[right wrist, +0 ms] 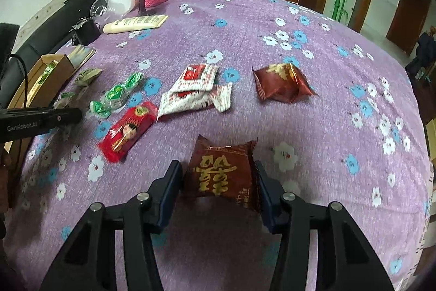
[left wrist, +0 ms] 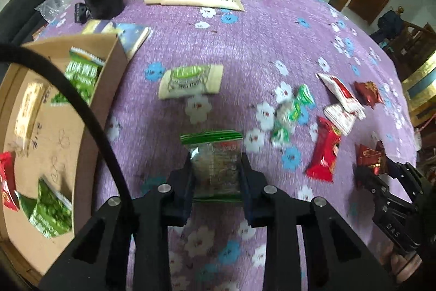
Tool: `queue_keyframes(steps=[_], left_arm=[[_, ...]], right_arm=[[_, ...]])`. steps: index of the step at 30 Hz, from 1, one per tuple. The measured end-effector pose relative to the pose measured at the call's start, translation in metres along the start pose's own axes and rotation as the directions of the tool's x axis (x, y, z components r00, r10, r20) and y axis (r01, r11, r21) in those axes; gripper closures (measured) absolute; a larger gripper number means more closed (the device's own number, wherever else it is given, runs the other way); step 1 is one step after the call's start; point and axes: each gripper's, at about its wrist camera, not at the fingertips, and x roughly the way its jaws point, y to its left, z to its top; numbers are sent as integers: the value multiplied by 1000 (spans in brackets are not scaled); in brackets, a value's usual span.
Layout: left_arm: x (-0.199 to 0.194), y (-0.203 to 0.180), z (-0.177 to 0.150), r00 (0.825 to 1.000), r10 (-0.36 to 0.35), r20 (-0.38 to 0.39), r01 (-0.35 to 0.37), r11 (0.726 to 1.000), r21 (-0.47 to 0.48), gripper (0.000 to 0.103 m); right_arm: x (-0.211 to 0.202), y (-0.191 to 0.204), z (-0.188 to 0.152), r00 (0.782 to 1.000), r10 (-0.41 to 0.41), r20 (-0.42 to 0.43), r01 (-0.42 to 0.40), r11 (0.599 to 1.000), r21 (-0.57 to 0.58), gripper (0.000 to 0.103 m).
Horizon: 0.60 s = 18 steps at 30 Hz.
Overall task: Organize snacks
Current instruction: 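Grasp clear green-trimmed packet with left tool while right tool grasps brown gold-print packet, then carry both held packets over to the cardboard box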
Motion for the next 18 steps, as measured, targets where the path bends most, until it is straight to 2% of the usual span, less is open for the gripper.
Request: queue_keyframes(steps=[4,8,18], left_arm=[[-9,3,-19,1000,-20,3,20,999,37,72],[-20,1,-44,1000,4,12,-5,995,100,72],[-50,7,-102,997,27,79,-40,985,169,72]], right_arm=[[-9,2,-14,1000,-5,-4,5,1000,13,52],[-20,4,-30,1000,-3,-13,3,999,35,52],[-50,22,-72,999,-10,-31,13,996,94,52]])
